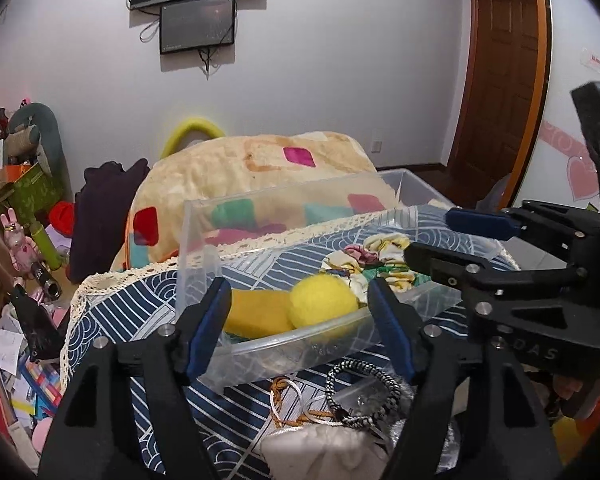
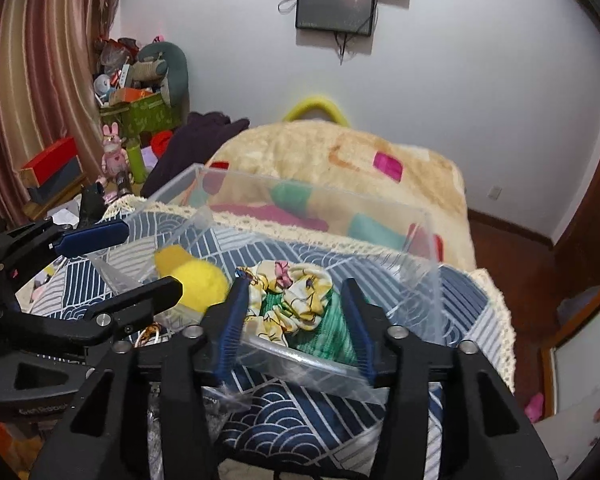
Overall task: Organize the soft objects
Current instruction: 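Open both tools and withdraw them from the box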
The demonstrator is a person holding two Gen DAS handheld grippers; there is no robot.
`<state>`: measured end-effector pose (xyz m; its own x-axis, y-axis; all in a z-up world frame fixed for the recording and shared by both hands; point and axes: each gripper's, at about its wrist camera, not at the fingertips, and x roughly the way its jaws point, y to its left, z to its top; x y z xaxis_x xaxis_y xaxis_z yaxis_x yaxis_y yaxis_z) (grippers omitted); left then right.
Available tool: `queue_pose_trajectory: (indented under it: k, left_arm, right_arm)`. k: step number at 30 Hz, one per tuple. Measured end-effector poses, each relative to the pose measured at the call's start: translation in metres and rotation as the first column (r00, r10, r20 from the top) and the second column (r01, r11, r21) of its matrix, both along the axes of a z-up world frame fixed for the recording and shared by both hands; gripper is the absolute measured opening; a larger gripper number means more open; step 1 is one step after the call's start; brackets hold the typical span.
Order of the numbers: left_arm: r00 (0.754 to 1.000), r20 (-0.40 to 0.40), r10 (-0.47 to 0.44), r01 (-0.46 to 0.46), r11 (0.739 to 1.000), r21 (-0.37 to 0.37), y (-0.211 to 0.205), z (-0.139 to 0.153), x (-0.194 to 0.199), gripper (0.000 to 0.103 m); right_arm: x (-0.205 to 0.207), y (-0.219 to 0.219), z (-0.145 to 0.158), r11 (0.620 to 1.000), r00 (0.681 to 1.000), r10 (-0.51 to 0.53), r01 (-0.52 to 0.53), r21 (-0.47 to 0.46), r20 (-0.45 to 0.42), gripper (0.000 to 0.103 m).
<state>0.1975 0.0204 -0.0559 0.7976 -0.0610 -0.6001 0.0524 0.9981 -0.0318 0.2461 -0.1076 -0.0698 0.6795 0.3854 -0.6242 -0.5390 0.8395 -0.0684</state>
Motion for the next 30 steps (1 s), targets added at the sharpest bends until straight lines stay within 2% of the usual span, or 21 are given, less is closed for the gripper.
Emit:
queue_pose_trajectory:
  k: [4, 8, 9, 11, 17, 22, 30]
  left_arm:
    - [0.999, 0.038, 0.015, -0.014, 1.000, -0.013, 0.002, 0.010, -0.013, 0.082]
    - [0.996, 0.077, 0.032, -0.030, 0.999, -0.029, 0.005, 0.023, -0.025, 0.083]
    - [0.995, 0.088, 0.039, -0.036, 0.999, -0.028, 0.006, 0.027, -0.029, 0.084]
    - [0.993, 0.107, 0.050, -0.047, 0.998, -0.028, 0.008, 0.034, -0.036, 0.095]
    - [0.985, 0.152, 0.084, -0.073, 0.995, -0.073, 0.020, 0.046, -0.059, 0.097]
    - [0.984, 0.142, 0.103, -0.090, 0.991, -0.095, 0.027, 0.043, -0.070, 0.097]
    - [0.987, 0.084, 0.134, -0.125, 0.987, -0.103, 0.034, 0.015, -0.087, 0.097]
  right_arm:
    - [-0.011, -0.007, 0.011, 1.000, 0.999, -0.005, 0.004, 0.028, 0.041, 0.061]
    - [-0.024, -0.014, 0.022, 0.998, 0.997, -0.010, 0.005, 0.066, 0.082, 0.068]
    - [-0.027, -0.014, 0.024, 0.998, 0.996, -0.011, 0.005, 0.070, 0.090, 0.069]
    - [-0.034, -0.017, 0.029, 0.997, 0.993, -0.014, 0.005, 0.079, 0.114, 0.070]
    - [-0.051, -0.023, 0.035, 0.994, 0.986, -0.023, 0.005, 0.105, 0.163, 0.074]
    - [-0.060, -0.031, 0.030, 0.992, 0.987, -0.031, 0.011, 0.125, 0.158, 0.074]
    - [-0.071, -0.043, 0.006, 0.994, 0.993, -0.049, 0.038, 0.107, 0.104, 0.079]
